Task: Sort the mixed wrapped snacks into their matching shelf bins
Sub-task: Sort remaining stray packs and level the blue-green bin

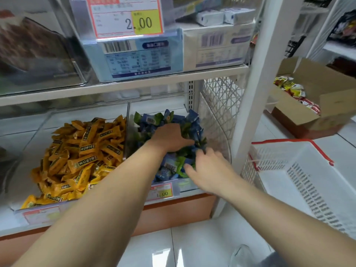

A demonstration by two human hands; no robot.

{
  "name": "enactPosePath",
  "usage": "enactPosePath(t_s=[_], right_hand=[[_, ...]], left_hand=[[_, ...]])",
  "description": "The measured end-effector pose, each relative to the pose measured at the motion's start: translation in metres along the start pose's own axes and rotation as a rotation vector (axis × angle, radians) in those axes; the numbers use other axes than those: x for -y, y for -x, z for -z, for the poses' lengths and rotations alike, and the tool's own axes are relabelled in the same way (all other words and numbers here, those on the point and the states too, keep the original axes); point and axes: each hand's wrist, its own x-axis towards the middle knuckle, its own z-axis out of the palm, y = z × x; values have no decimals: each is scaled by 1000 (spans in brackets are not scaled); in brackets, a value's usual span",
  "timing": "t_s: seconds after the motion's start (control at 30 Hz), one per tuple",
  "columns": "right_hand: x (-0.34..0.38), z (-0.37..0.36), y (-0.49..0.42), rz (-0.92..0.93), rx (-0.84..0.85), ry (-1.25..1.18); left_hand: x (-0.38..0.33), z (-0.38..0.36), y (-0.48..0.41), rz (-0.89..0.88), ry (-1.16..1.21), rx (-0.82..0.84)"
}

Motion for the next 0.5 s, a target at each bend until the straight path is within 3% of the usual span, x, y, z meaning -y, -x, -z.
enactPosePath(t_s=[0.17,0.3,0.43,0.5], right_hand=[[-9,0,-32,-157,126,-215],[-15,-2,-65,-187,221,-369],[-13,0,-84,-300,201,-581],[-11,0,-95,-343,178,-719]], left_hand=[[18,-16,-26,133,-169,166],[26,-12,-33,227,-58,160],[21,-21,-33,308,6,214],[24,-25,-29,352,150,154]])
